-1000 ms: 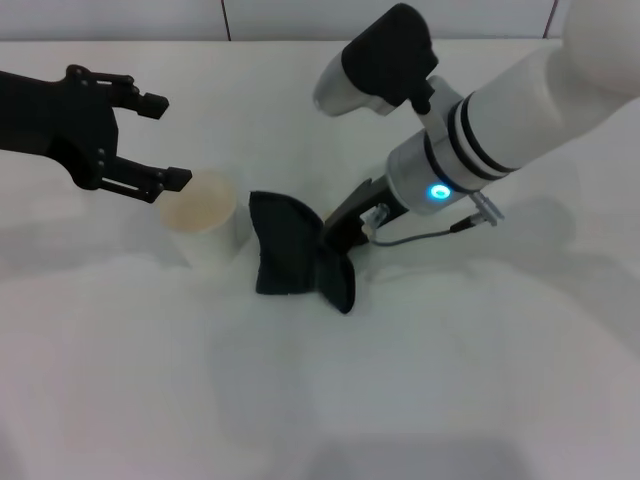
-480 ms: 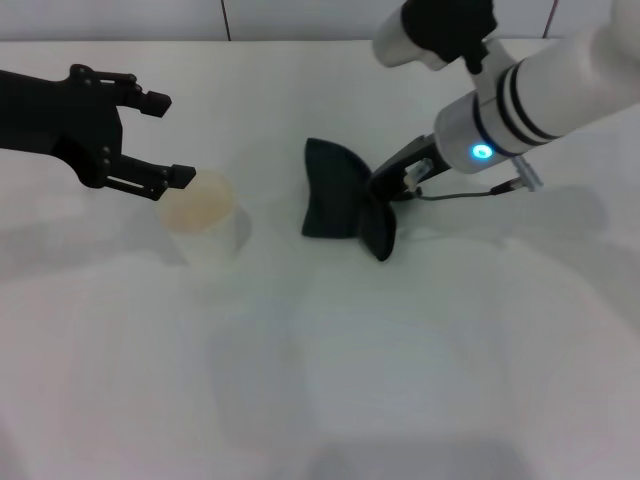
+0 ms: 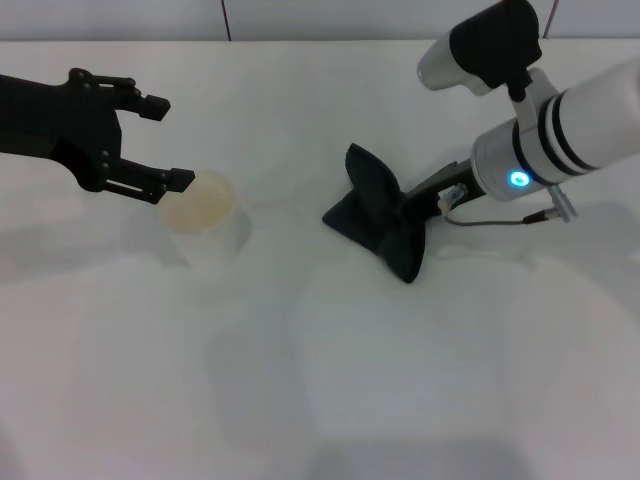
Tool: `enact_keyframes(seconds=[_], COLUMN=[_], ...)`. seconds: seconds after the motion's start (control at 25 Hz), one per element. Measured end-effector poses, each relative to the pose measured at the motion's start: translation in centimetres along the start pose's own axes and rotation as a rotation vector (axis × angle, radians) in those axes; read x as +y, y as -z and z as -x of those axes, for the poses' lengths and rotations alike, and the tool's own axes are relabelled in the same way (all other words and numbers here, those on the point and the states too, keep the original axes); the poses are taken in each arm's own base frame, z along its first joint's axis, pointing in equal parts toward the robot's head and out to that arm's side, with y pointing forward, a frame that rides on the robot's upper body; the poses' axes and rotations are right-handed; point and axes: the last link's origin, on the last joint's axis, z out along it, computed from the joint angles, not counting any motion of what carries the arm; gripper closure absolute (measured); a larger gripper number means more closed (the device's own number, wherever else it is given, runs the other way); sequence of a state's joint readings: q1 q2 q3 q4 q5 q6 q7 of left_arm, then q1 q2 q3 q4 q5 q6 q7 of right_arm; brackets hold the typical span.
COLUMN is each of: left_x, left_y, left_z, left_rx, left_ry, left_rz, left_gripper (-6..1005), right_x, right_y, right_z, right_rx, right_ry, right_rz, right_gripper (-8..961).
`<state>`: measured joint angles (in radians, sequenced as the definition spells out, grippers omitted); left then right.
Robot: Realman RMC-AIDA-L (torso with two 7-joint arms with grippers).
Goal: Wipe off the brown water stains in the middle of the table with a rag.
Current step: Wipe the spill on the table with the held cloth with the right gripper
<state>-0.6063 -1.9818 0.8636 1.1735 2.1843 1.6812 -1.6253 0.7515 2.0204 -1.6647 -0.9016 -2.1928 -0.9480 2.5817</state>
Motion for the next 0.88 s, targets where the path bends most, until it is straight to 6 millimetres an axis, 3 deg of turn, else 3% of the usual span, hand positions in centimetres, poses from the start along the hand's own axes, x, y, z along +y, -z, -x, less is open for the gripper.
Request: enact_keyframes(seconds=[0.56,0.88], left_x=[0.0,0.0], left_y=[-0.1,0.0], left_z=[-0.5,-0.3], left_rx=[0.001,0.000], left_ry=[-0.023,-0.020], left_rz=[0.008,0.007], left_gripper=[114,114], right_x=[4.9,4.2], right_y=[0.4,1.1], right_z=[-1.1,-2.3], right_rx=[0.005,0.024], right_ry=[0.088,0.053], right_rz=[0.108,0.111], right_gripper=[871,865])
